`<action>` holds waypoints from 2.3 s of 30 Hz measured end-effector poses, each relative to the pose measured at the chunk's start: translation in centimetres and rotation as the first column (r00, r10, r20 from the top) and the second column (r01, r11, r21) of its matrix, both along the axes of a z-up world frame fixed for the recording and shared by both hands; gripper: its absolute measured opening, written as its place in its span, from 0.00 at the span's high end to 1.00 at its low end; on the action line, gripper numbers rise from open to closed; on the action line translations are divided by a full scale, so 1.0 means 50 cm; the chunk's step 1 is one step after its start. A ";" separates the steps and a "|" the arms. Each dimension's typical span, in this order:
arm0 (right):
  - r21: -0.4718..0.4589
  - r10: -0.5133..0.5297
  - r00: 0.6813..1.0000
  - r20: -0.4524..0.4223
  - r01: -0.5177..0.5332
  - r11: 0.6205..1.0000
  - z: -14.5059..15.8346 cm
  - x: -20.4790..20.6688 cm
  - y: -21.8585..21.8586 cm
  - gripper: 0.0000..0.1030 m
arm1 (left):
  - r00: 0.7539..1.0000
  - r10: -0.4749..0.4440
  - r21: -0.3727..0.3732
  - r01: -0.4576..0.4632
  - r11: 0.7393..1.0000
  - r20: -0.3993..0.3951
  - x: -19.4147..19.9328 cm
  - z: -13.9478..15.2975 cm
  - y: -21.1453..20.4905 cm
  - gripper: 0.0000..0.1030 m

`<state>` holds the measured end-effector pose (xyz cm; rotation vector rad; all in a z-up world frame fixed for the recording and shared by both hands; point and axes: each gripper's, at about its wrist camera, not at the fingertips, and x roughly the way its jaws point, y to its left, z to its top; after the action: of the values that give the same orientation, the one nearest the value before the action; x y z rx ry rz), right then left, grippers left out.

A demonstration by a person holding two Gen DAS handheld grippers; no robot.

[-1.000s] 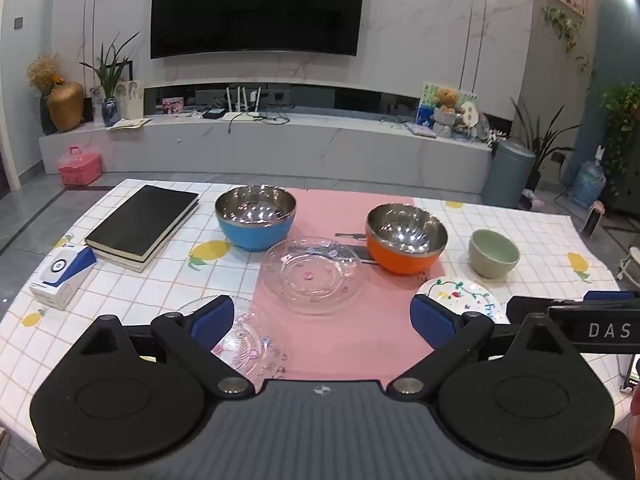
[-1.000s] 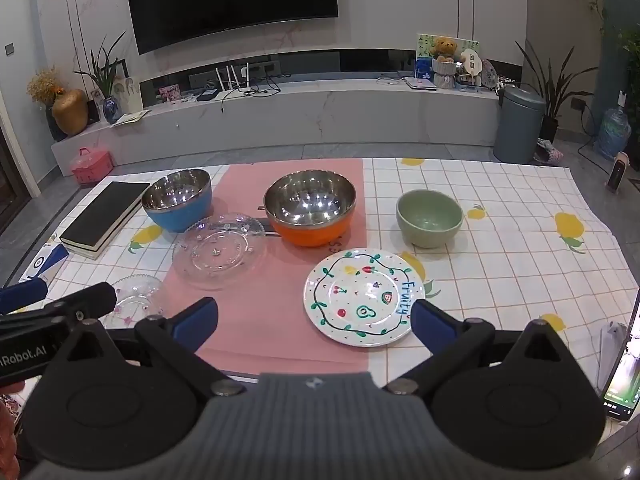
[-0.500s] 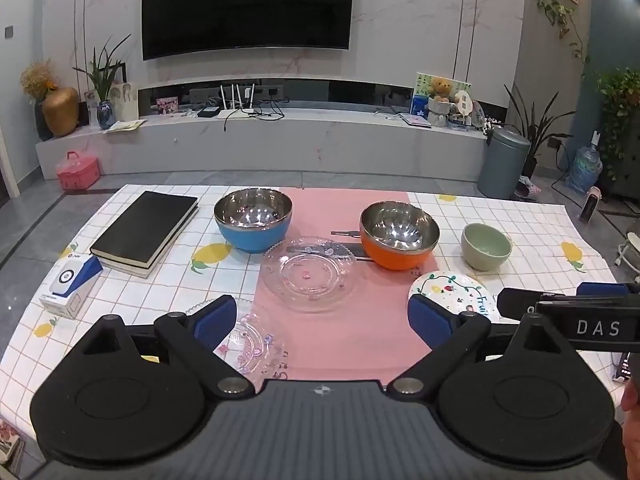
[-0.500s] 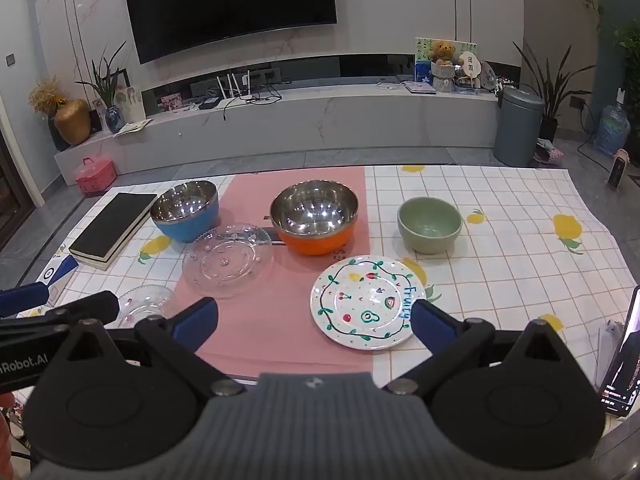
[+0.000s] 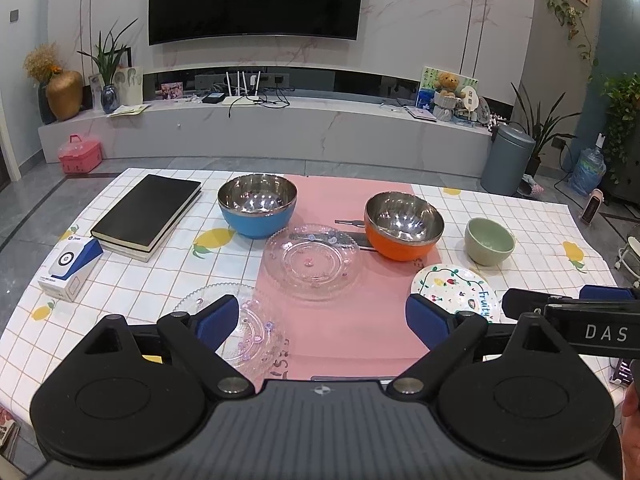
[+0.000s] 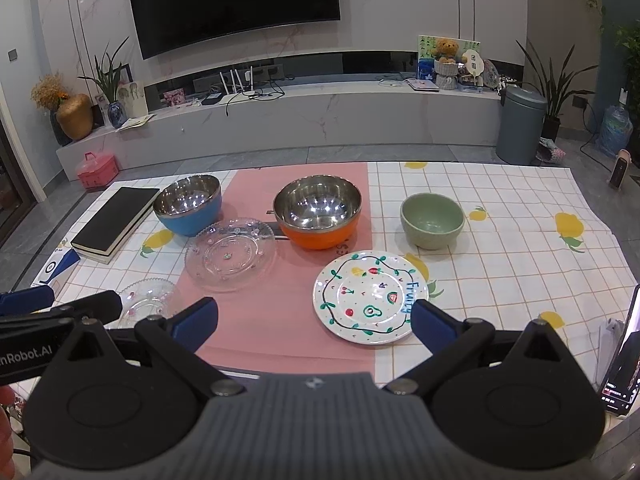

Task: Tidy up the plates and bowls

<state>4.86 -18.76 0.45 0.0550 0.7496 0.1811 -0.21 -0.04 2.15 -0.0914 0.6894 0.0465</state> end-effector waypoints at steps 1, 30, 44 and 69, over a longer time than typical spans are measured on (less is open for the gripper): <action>-0.001 0.000 1.000 -0.001 0.000 1.000 0.000 0.001 0.001 0.03 | 1.000 0.000 0.000 0.000 1.000 0.000 -0.001 -0.002 0.001 0.00; -0.008 0.005 1.000 -0.017 -0.005 1.000 0.000 -0.001 0.009 0.03 | 1.000 0.002 0.004 -0.002 1.000 -0.003 -0.001 -0.006 0.002 0.00; -0.007 0.006 1.000 -0.023 -0.006 1.000 0.002 0.001 0.007 0.03 | 1.000 0.000 -0.001 0.000 1.000 -0.010 0.002 -0.010 -0.002 0.00; -0.006 0.021 1.000 -0.018 -0.021 1.000 -0.018 0.003 0.022 0.03 | 1.000 -0.002 -0.042 0.001 0.999 -0.018 0.000 -0.022 0.010 0.01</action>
<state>5.00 -17.67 -0.45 0.0428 0.7688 0.1989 -0.21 0.47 1.04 -0.1312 0.7088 0.0315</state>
